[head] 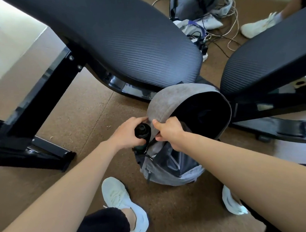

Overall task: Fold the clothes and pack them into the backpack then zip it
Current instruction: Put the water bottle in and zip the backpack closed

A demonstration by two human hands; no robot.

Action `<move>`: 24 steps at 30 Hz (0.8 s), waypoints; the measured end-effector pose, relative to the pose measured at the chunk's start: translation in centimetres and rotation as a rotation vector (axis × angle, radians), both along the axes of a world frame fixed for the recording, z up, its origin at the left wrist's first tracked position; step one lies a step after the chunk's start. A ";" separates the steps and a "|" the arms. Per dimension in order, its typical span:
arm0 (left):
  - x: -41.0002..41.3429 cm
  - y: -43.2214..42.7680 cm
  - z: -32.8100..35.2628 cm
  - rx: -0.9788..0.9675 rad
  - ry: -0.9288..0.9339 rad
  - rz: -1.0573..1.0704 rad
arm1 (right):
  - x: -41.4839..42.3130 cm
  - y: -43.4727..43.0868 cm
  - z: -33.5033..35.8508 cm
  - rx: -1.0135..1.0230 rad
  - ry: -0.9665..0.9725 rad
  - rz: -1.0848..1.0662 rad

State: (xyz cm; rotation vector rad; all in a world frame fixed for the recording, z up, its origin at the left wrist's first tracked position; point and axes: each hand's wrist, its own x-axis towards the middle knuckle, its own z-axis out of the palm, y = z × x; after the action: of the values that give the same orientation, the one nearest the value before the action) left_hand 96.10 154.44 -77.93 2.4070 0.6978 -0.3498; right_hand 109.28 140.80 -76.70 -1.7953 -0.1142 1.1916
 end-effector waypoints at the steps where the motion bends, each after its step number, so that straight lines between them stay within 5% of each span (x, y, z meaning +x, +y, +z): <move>1: 0.1 0.2 0.0 0.006 0.000 -0.041 | 0.1 0.0 0.2 0.003 0.010 0.013; 9: 1.6 0.0 1.0 0.250 0.166 -0.052 | 1.5 -0.5 0.8 0.020 -0.005 0.088; 17: 1.7 0.6 0.4 0.092 0.156 -0.168 | 2.3 -0.6 0.7 0.019 0.029 0.115; 24: 2.2 -0.2 0.6 0.211 0.192 -0.124 | 2.7 -0.6 0.6 0.017 -0.018 0.099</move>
State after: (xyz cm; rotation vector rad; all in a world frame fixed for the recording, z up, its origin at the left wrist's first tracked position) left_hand 98.28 154.23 -77.30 2.6487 0.7004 -0.5914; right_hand 111.97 140.20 -76.13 -1.8032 -0.2252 1.2410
